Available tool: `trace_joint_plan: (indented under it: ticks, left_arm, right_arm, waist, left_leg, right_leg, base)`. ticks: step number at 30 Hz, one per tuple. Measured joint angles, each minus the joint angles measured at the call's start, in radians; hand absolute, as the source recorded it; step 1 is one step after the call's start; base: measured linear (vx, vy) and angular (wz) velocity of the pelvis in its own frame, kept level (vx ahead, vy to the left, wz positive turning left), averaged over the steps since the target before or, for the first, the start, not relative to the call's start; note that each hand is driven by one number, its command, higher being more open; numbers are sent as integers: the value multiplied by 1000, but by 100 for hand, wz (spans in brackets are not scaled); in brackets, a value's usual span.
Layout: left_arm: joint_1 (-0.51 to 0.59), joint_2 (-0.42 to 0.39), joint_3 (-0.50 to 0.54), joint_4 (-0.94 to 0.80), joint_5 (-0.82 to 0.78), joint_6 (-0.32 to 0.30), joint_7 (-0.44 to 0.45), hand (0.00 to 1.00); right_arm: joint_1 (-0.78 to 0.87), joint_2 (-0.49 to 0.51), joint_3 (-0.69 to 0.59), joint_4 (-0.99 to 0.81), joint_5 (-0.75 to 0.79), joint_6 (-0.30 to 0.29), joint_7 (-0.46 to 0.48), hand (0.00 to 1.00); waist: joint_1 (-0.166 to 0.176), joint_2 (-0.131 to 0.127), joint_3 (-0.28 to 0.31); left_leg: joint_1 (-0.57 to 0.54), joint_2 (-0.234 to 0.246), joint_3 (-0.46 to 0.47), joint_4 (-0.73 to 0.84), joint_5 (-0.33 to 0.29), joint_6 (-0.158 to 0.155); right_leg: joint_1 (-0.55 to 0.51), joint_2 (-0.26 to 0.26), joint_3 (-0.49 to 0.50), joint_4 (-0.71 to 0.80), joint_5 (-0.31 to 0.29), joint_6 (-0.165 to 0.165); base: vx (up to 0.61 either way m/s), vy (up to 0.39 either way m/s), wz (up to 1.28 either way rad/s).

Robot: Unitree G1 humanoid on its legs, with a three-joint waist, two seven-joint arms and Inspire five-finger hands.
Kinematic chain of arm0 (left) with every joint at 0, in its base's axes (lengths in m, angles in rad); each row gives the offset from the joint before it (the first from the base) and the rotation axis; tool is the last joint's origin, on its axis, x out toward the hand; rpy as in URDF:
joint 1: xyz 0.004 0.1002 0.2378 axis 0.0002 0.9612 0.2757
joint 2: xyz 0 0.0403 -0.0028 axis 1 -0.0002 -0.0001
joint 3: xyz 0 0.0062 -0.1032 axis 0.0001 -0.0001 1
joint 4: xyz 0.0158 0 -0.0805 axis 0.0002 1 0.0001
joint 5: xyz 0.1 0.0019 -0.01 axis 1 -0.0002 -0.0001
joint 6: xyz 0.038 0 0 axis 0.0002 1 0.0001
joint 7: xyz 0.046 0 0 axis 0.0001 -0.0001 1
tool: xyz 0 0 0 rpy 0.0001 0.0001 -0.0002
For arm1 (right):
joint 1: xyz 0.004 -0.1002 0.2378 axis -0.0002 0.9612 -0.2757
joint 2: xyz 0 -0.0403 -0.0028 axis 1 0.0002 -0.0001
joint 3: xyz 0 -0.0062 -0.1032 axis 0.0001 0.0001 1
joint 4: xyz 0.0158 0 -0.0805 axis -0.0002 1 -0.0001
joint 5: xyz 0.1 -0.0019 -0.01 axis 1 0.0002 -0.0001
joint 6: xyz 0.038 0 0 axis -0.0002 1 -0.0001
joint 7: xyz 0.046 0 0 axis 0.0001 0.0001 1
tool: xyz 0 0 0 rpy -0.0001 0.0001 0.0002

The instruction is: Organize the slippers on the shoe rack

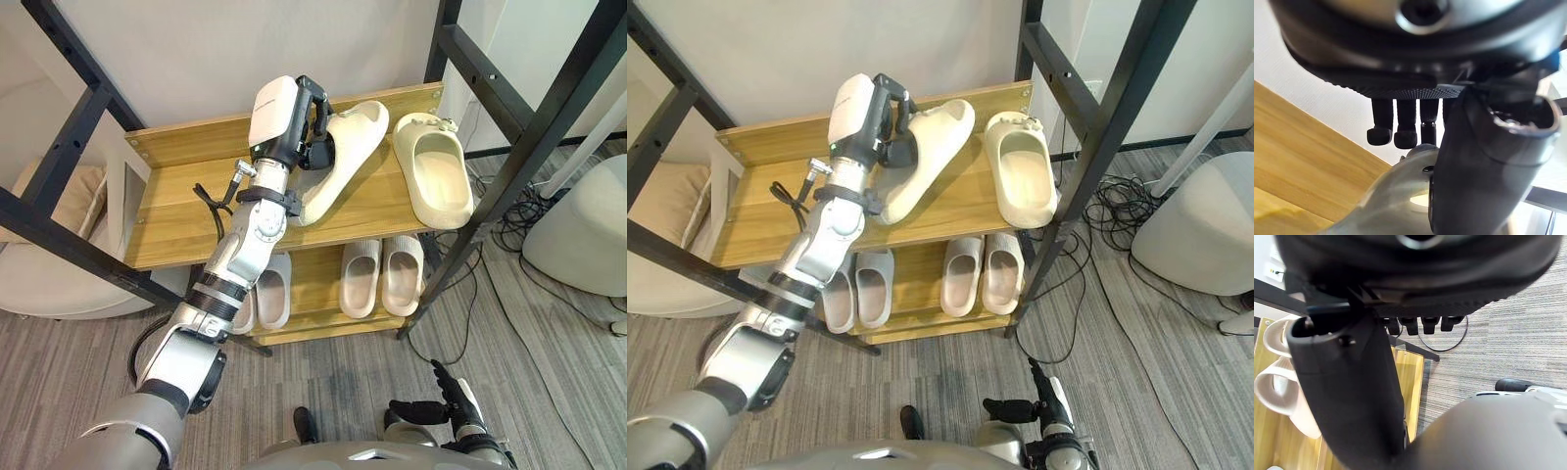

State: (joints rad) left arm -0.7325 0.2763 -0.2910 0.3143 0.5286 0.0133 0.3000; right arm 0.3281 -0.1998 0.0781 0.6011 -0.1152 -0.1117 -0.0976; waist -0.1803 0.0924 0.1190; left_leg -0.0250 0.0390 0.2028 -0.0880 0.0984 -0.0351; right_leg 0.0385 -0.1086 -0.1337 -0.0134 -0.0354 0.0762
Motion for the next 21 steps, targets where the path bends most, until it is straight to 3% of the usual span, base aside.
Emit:
trace_joint_plan:
  ticks: [4, 5, 21]
  left_arm:
    - [-21, -9, 0, 44, -8, 15, 0, 0]
    - [-24, -10, 0, 47, -8, 17, 0, 100]
    - [-38, -38, -16, 85, -12, 12, 12, 100]
  right_arm:
    - [0, 0, 0, 0, 0, 0, 0, 100]
    - [0, 0, 0, 0, 0, 0, -1, 100]
    - [0, 4, 2, 2, 0, -1, -10, 100]
  waist:
    - [-3, -1, 1]
    - [-4, -1, 1]
    - [-13, -11, 25]
  left_leg:
    - [0, 0, -2, 0, 0, 0]
    - [0, 0, -2, 0, 0, 0]
    - [2, -1, -26, 0, 5, 2]
  right_leg:
    - [0, 0, -1, 1, 0, 0]
    - [0, 0, -1, 1, 0, 0]
    - [12, 1, -26, 4, -2, -3]
  base:
    - [0, 0, 0]
    - [0, 0, 0]
    - [-11, -1, 4]
